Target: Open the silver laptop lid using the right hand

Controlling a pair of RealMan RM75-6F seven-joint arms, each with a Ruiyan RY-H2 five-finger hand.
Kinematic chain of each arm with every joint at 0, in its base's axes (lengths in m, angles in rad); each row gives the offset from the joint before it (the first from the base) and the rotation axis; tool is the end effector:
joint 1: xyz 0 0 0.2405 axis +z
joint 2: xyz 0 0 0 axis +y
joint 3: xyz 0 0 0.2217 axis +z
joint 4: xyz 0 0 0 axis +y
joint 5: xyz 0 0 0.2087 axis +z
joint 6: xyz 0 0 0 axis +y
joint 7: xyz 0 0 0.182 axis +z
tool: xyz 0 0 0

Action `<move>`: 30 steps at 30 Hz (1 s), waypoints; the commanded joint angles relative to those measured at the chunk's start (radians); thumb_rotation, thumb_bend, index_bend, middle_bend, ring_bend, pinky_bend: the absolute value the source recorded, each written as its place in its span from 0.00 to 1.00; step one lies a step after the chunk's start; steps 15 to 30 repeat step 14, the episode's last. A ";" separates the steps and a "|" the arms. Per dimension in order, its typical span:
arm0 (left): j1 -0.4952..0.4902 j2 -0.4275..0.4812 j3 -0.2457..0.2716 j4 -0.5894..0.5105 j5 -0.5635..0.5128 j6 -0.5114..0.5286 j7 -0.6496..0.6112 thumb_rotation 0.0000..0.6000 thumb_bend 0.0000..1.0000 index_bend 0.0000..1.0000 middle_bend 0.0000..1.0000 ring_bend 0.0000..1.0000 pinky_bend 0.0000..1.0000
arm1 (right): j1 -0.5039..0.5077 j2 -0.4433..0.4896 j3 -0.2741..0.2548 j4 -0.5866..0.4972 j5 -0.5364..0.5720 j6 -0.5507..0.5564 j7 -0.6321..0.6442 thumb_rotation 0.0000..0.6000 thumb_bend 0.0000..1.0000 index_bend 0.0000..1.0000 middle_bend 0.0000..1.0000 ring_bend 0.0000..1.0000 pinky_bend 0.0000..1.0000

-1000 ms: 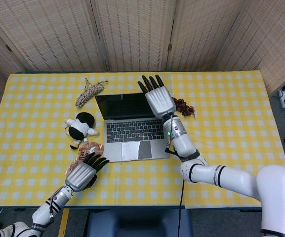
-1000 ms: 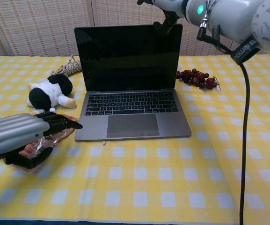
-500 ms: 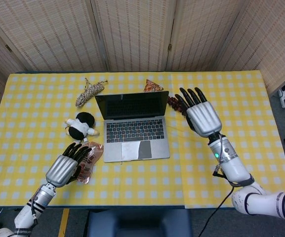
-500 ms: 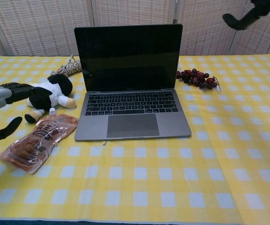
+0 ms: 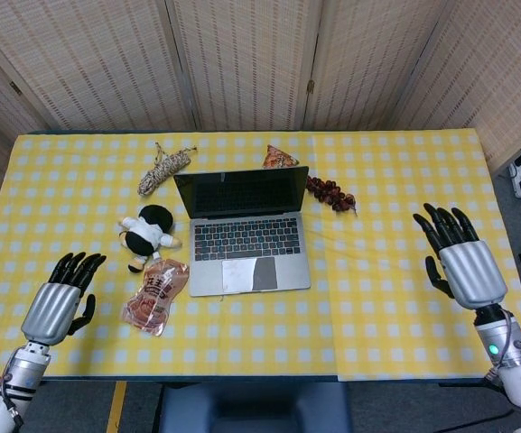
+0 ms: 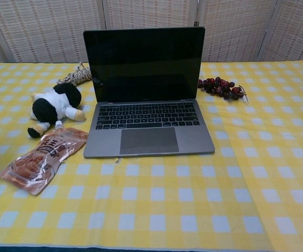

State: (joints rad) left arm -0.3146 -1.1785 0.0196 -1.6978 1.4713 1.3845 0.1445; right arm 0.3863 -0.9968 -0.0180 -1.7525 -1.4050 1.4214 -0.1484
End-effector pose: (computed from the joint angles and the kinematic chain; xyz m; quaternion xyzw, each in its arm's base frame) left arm -0.2192 0.2534 0.0928 -0.6724 -0.3650 -0.3943 0.5090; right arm -0.2177 -0.2755 0.1517 0.6702 -0.3094 0.3803 0.5572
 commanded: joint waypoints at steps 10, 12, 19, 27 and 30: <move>0.150 -0.016 0.006 0.030 0.035 0.196 -0.013 1.00 0.74 0.09 0.13 0.00 0.00 | -0.207 -0.089 -0.070 0.173 -0.112 0.164 0.209 1.00 0.66 0.00 0.00 0.00 0.00; 0.169 -0.022 0.008 0.035 0.040 0.217 -0.004 1.00 0.74 0.09 0.13 0.00 0.00 | -0.224 -0.100 -0.066 0.186 -0.120 0.178 0.211 1.00 0.66 0.00 0.00 0.00 0.00; 0.183 -0.028 0.007 0.038 0.040 0.227 -0.008 1.00 0.74 0.09 0.13 0.00 0.00 | -0.233 -0.109 -0.063 0.196 -0.132 0.181 0.223 1.00 0.66 0.00 0.00 0.00 0.00; 0.183 -0.028 0.007 0.038 0.040 0.227 -0.008 1.00 0.74 0.09 0.13 0.00 0.00 | -0.233 -0.109 -0.063 0.196 -0.132 0.181 0.223 1.00 0.66 0.00 0.00 0.00 0.00; 0.183 -0.028 0.007 0.038 0.040 0.227 -0.008 1.00 0.74 0.09 0.13 0.00 0.00 | -0.233 -0.109 -0.063 0.196 -0.132 0.181 0.223 1.00 0.66 0.00 0.00 0.00 0.00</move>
